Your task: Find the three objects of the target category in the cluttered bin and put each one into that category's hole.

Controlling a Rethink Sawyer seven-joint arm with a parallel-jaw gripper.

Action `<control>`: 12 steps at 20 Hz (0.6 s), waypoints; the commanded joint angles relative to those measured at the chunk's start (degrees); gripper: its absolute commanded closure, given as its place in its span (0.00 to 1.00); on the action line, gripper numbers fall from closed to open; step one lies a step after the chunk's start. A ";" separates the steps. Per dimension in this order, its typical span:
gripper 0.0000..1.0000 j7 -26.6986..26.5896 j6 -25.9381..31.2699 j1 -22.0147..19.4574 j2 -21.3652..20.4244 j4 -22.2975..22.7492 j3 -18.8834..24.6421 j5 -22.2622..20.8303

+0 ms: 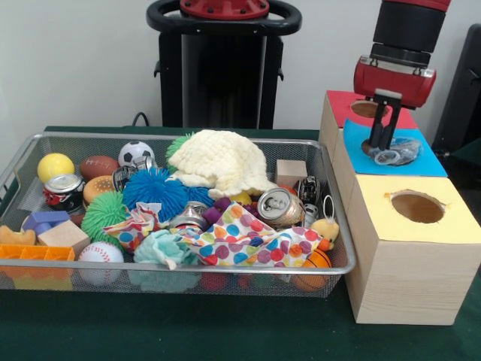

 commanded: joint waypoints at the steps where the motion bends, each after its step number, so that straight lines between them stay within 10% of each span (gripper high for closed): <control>1: 1.00 11.56 -6.18 -4.65 5.62 1.57 13.27 -0.08; 12: 1.00 10.06 -9.58 -4.94 9.58 0.05 13.06 -2.05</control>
